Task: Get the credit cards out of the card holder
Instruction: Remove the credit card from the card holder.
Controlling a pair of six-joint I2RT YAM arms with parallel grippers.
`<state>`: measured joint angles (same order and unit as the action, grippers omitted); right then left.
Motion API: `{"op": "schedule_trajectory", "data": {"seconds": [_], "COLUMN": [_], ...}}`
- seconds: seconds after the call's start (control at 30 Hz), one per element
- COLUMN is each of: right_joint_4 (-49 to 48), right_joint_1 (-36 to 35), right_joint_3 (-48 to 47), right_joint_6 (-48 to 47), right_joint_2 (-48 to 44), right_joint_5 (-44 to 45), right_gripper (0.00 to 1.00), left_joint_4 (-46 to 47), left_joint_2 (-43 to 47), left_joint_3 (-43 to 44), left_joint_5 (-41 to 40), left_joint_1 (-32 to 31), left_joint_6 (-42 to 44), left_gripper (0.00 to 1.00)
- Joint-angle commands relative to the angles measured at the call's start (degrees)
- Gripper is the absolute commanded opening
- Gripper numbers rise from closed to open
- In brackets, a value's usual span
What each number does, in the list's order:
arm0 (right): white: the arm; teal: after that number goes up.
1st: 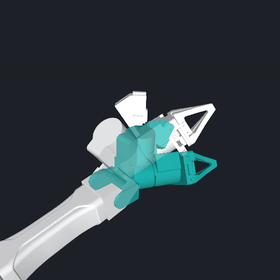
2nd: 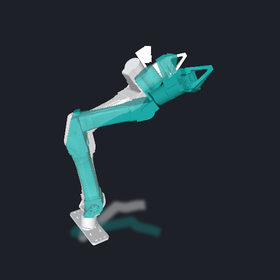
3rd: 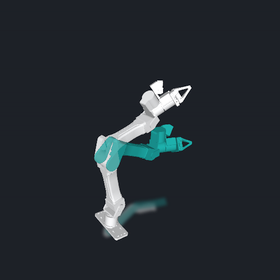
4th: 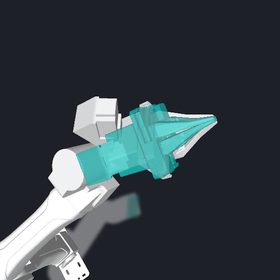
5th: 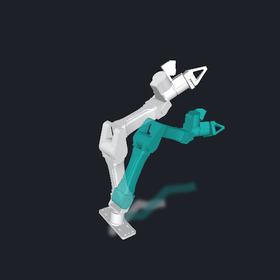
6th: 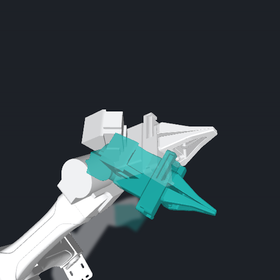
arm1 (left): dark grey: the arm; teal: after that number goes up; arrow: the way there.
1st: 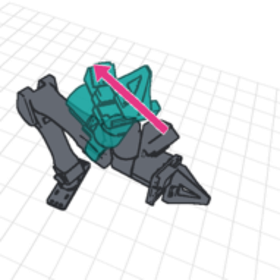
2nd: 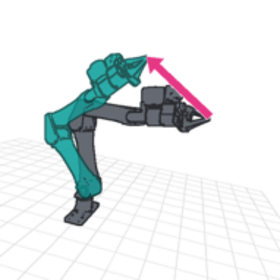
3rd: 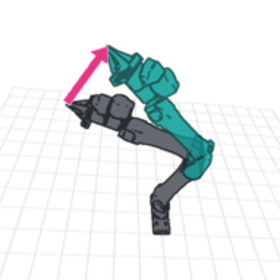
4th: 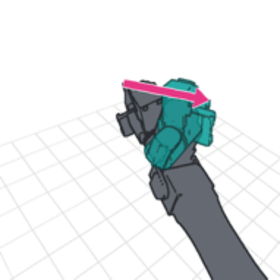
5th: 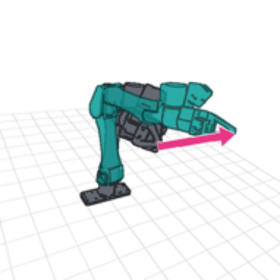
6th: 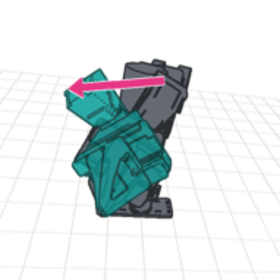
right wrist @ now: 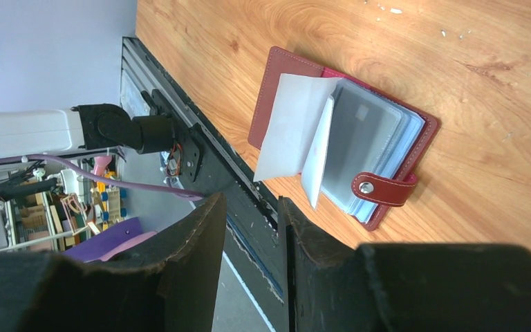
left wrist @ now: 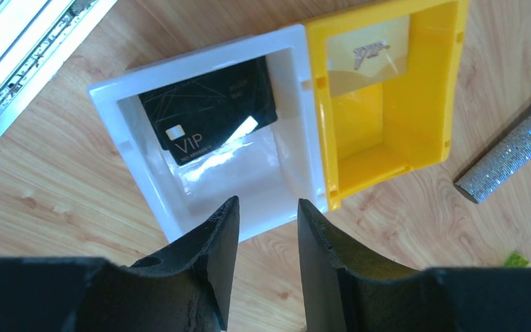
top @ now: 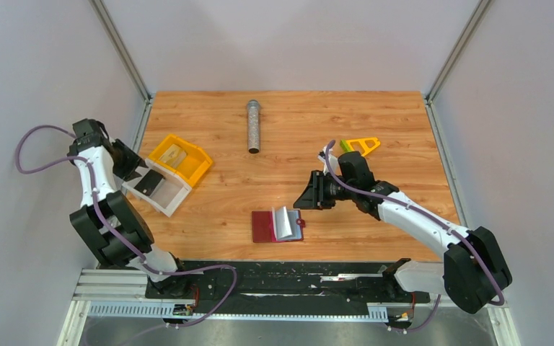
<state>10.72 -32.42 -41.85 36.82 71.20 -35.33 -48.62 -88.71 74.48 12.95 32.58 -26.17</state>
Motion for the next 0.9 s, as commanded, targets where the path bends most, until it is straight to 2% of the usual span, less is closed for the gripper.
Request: {"op": "schedule_trajectory", "data": {"seconds": [0.0, 0.27, 0.43, 0.67, 0.87], "right_joint_4": [0.9, 0.7, -0.8, -2.7, -2.7], "right_joint_1": [0.3, 0.1, -0.5, -3.5, -6.7], "right_joint_3": [0.3, 3.0, 2.8, 1.0, -1.1], "right_joint_6": [0.1, 0.3, -0.8, 1.0, 3.1], "right_joint_2": [0.0, 1.4, 3.7, 8.9, 11.7], "right_joint_5": [1.7, 1.9, -0.1, -0.1, 2.1], "right_gripper": [0.34, 0.35, 0.41, 0.42, 0.42], "left_joint_4": [0.0, 0.8, 1.4, 2.9, 11.8], "left_joint_2": [6.0, 14.6, 20.3, 24.1, 24.3], "left_joint_3": [0.6, -4.9, -8.9, -13.3, -18.8], "left_joint_5": [-0.7, 6.4, 11.9, 14.9, 16.1], "left_joint_1": [-4.1, -13.1, -18.9, -30.9, -42.9], "left_joint_6": [1.4, 2.1, 0.5, -4.0, -11.4], "left_gripper": [0.45, 0.45, 0.46, 0.46, 0.45]}}
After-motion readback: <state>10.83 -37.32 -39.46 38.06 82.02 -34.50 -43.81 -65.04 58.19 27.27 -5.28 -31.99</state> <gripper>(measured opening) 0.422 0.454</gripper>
